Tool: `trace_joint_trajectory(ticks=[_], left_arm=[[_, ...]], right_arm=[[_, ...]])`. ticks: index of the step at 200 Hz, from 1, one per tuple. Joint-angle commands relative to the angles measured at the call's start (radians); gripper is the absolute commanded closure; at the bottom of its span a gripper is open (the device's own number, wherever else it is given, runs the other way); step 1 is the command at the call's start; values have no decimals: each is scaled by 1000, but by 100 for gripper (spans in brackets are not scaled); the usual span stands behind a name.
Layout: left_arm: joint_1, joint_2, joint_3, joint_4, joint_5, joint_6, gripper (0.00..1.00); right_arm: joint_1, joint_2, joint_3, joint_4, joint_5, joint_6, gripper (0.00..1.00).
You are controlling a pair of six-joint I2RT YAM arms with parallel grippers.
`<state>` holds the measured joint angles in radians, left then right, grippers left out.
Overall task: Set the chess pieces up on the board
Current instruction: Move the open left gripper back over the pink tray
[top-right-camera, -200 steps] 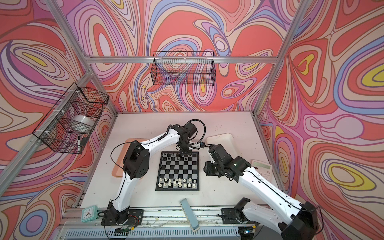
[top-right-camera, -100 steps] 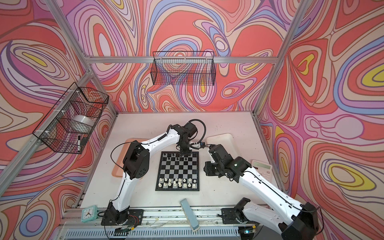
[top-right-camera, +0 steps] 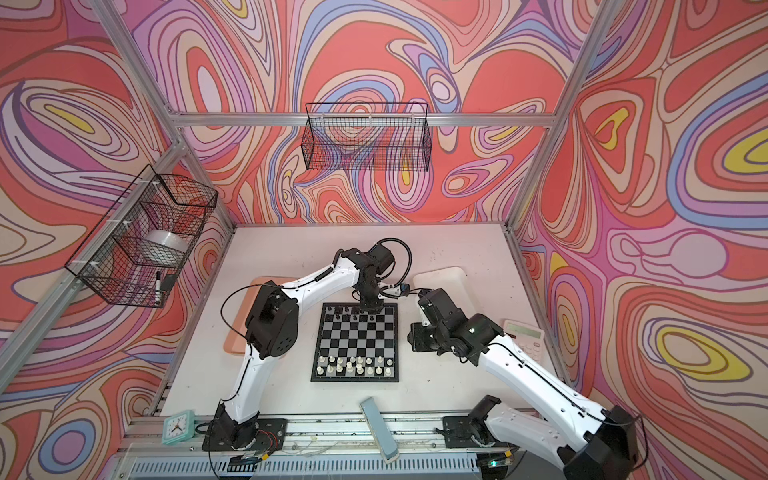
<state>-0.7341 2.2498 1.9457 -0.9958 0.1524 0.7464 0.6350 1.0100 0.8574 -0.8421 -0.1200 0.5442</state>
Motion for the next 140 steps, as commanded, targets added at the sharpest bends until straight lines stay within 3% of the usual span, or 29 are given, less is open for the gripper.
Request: trace_joint_trajectory(ticks=[1,31,91,140], left_arm=[[-11,-41,39,-47,-4,-2,60],[-11,-56,47,-36,-11,-3,53],[18,-95,153,-131,2,-73,53],[144,-264,108,-227,44,-157,53]], right_arm=[[-5,-21,8,6,13,-1,72],[-5,-40,39,4,-13,-6,72],[-6,-44,116,5,-95,-39,71],[-5,15,153,35,-196,-76,71]])
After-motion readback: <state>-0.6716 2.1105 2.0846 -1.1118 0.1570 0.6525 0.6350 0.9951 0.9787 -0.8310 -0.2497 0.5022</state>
